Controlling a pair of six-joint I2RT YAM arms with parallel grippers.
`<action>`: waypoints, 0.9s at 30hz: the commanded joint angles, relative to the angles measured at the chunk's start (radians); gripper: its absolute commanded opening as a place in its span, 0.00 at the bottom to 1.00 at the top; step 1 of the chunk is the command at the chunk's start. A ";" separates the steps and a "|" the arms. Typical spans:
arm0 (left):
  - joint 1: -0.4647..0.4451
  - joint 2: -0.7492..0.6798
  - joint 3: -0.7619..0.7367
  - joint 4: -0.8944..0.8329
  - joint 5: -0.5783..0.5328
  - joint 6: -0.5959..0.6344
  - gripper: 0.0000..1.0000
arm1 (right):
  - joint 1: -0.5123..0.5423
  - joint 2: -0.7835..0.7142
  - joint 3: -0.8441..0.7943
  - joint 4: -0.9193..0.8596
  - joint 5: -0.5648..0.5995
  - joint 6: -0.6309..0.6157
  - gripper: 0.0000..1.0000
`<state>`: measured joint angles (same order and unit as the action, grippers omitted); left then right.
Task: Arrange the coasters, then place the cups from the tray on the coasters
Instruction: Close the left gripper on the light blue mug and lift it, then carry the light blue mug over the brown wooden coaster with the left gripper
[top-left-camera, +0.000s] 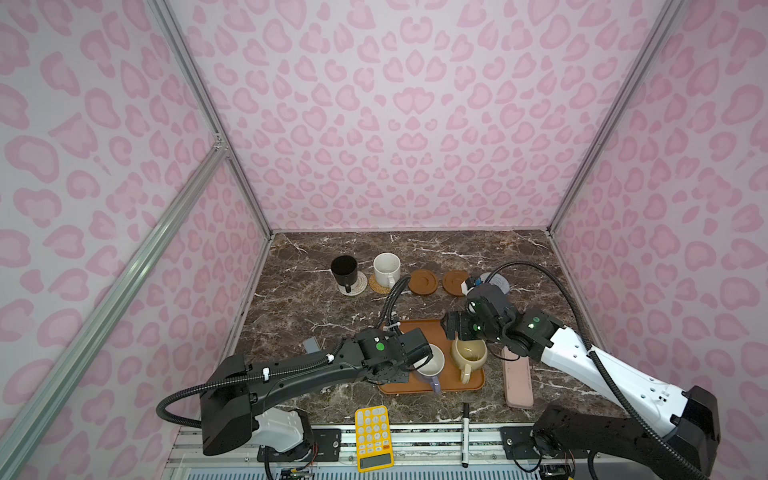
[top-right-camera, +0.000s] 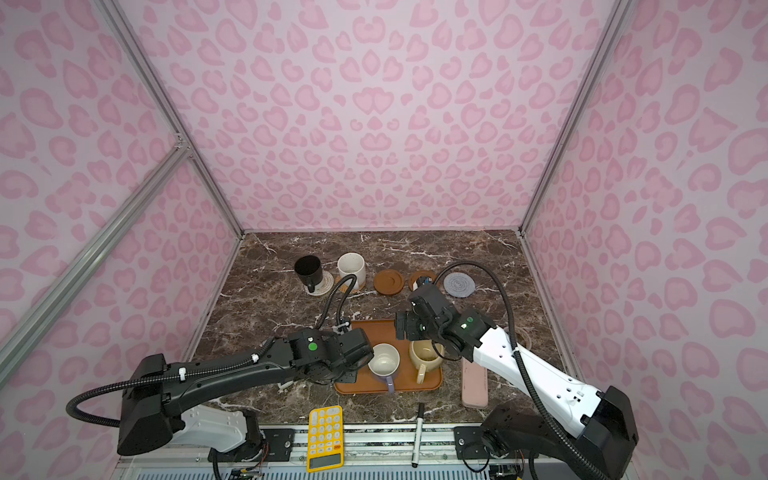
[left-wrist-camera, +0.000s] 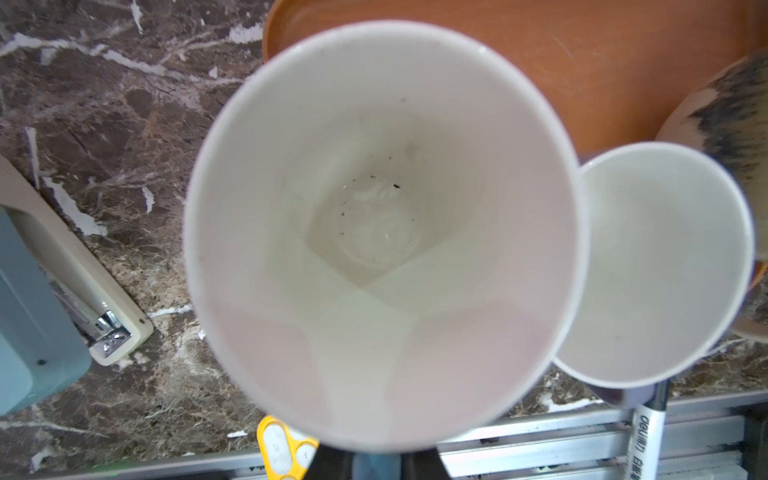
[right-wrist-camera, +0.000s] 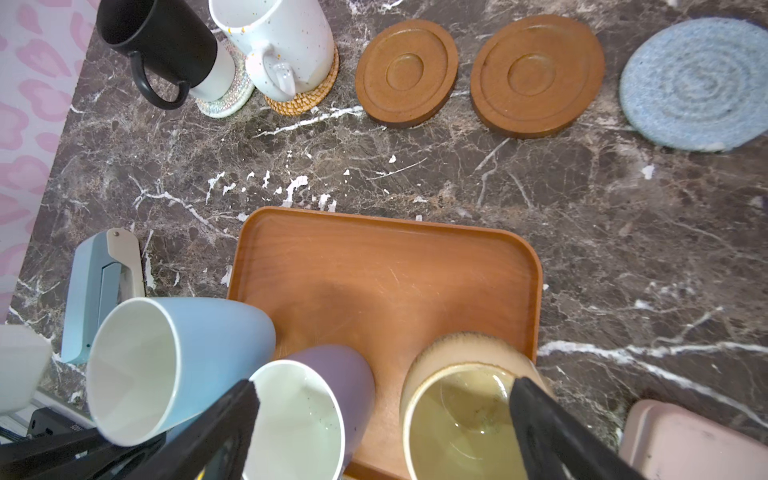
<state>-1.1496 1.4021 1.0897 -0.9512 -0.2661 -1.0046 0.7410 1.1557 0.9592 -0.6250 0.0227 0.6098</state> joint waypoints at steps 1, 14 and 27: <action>0.008 0.001 0.049 -0.041 -0.078 0.002 0.04 | -0.007 -0.015 -0.017 0.045 0.013 0.004 0.96; 0.117 0.067 0.274 -0.031 -0.069 0.154 0.04 | -0.073 -0.028 -0.029 0.082 -0.056 0.007 0.96; 0.260 0.370 0.613 0.030 -0.005 0.288 0.04 | -0.202 -0.058 -0.044 0.072 -0.076 0.030 0.95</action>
<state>-0.9062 1.7206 1.6428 -0.9699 -0.2665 -0.7536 0.5533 1.0977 0.9249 -0.5617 -0.0566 0.6289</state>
